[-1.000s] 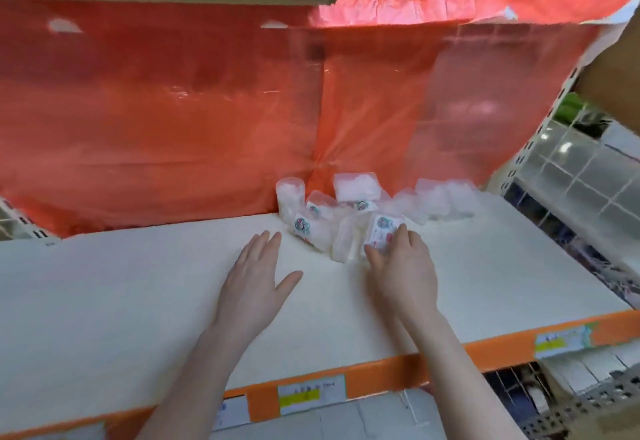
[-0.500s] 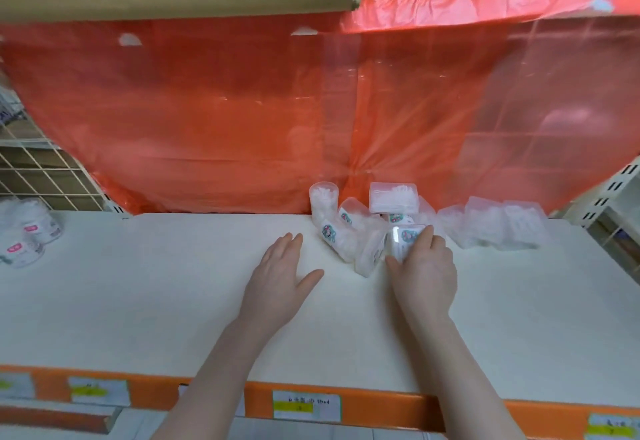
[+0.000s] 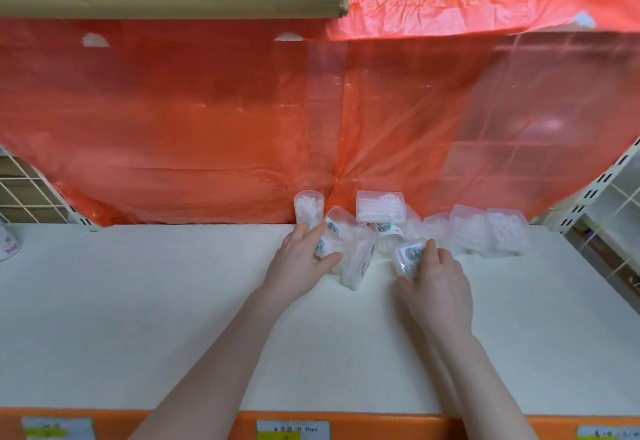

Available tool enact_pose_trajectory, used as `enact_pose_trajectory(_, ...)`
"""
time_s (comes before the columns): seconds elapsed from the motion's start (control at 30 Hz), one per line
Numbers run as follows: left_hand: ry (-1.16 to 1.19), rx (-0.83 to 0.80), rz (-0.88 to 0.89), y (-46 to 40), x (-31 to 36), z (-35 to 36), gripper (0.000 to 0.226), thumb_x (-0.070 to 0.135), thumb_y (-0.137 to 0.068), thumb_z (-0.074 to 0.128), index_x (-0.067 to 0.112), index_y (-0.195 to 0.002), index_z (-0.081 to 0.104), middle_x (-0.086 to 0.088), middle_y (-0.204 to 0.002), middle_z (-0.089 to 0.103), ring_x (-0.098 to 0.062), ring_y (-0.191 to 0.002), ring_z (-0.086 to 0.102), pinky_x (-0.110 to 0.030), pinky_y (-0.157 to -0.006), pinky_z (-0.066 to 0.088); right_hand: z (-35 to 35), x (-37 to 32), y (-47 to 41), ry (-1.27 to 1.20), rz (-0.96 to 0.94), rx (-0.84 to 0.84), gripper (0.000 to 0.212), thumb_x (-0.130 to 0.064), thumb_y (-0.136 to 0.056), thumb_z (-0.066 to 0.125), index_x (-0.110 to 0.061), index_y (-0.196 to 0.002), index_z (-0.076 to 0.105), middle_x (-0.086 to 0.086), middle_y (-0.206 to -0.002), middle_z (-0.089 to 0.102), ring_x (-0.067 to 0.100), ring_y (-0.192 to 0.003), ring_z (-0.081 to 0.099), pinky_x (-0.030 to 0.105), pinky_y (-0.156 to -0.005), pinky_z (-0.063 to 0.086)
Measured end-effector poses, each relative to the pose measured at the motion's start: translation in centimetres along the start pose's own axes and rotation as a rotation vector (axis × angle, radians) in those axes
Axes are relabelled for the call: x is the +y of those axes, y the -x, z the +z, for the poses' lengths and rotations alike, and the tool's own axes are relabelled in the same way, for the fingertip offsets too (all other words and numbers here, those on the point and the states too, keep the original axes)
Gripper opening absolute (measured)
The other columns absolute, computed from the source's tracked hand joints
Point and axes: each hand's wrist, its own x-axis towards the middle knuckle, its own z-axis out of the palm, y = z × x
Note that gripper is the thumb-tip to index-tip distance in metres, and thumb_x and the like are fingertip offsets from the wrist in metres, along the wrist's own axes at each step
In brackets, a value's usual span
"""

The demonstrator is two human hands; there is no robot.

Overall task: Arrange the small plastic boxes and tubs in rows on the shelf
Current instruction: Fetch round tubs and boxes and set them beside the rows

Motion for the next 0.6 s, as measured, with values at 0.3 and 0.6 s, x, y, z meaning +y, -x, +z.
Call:
enact_pose_trajectory(0.3,0.003,0.033,-0.043,0.8,0.4,0.3,0.061,0.045,-0.081,0.063,0.028,-0.136,0.043,-0.001,-0.123,0.044,-0.02,-0.112,0.048,-0.028,-0.092,0.039,-0.6,1.1,0.4,0.028,-0.04,-0.048,0.072,-0.028,-0.079,0.058,-0.008,-0.142,0.027,0.007,-0.123,0.05,0.028,-0.109,0.046,0.034,-0.081,0.038)
enact_pose_trajectory(0.6,-0.107,0.08,0.007,6.8,-1.9,-1.2,0.062,0.049,-0.079,0.063,0.032,-0.134,0.041,0.008,-0.123,0.044,-0.014,-0.113,0.047,-0.025,-0.091,0.039,-0.8,1.0,1.3,0.052,-0.115,-0.089,0.064,-0.028,-0.078,0.058,-0.01,-0.135,0.035,0.005,-0.111,0.052,0.026,-0.103,0.048,0.033,-0.075,0.037)
